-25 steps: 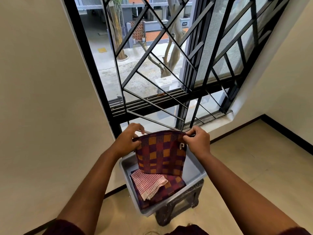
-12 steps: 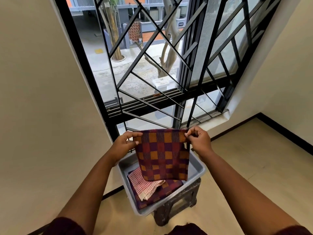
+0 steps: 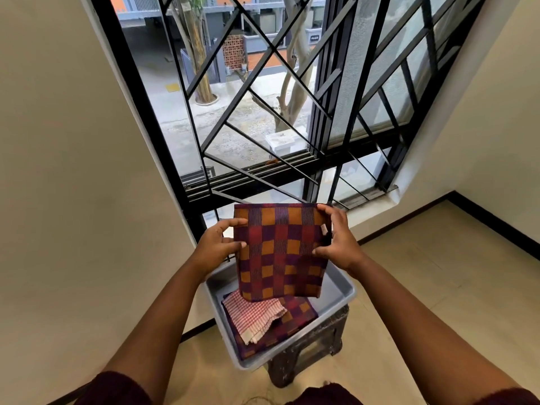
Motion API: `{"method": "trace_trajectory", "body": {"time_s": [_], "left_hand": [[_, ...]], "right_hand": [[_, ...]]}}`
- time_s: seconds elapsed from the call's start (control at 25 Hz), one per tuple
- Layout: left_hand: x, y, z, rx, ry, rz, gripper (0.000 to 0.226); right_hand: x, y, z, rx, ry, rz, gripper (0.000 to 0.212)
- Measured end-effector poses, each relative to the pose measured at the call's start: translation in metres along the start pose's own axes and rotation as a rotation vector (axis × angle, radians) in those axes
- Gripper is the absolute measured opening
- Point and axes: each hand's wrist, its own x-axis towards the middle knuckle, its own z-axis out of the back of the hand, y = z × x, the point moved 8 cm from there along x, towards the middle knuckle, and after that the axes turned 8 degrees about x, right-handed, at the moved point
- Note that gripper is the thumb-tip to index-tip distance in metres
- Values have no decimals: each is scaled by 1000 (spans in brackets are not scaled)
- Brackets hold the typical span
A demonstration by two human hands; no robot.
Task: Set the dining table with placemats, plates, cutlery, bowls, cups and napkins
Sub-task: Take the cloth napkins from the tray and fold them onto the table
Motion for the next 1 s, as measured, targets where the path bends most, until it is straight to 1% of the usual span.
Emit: {"method": "trace_trajectory", "body": {"time_s": [0.08, 0.12, 0.16, 0.2, 0.24, 0.28, 0.32, 0.36, 0.4, 0.44, 0.48, 0.52, 0.6, 0.68, 0.76, 0.84, 0.88, 0.92, 1.0], "left_hand": [[2, 2, -7, 71, 88, -11, 68], [3, 2, -10, 129, 111, -31, 75], [4, 2, -11, 153, 119, -43, 78], [6, 3, -10, 136, 108, -38, 74], [7, 4, -9, 79, 76, -20, 62], [7, 5, -5, 36, 28, -4, 46], [7, 5, -2, 11, -26, 5, 31], [7, 6, 1, 8, -73, 13, 22], [6, 8, 2, -5, -101, 24, 19], [6, 9, 2, -19, -113, 34, 19], [6, 10, 1, -35, -104, 45, 22], [5, 11, -1, -43, -75, 52, 29], [5, 11, -7, 7, 17, 46, 51], [7, 8, -11, 201, 77, -12, 67], [9, 4, -16, 336, 94, -91, 77], [11, 3, -17, 354, 85, -122, 81], [11, 6, -16, 326, 82, -103, 80], [11, 8, -15, 259, 82, -66, 76], [10, 13, -12, 117, 60, -7, 60]], "right_hand": [[-1, 0, -4, 0, 64, -28, 103], [-1, -3, -4, -12, 82, -45, 107], [0, -5, -3, -19, 87, -55, 108], [1, -5, -1, 3, 85, -60, 108], [2, -7, 3, 64, 71, -71, 104], [2, -9, 6, 154, 48, -93, 98], [2, -12, 8, 240, 23, -114, 87], [1, -14, 11, 298, -1, -127, 73], [0, -15, 12, 317, -24, -134, 58], [-1, -17, 12, 326, -42, -140, 47], [-1, -19, 12, 343, -54, -139, 43], [-1, -22, 10, 362, -52, -135, 43], [-1, -22, 7, 352, 4, -123, 54], [0, -16, 7, 221, 76, -95, 75], [0, -9, 6, 78, 119, -66, 93], [0, -6, 8, 77, 114, -44, 99], [0, -7, 9, 106, 96, -45, 99], [-1, -9, 12, 127, 73, -52, 96], [-2, -13, 18, 136, 27, -79, 88]]}}
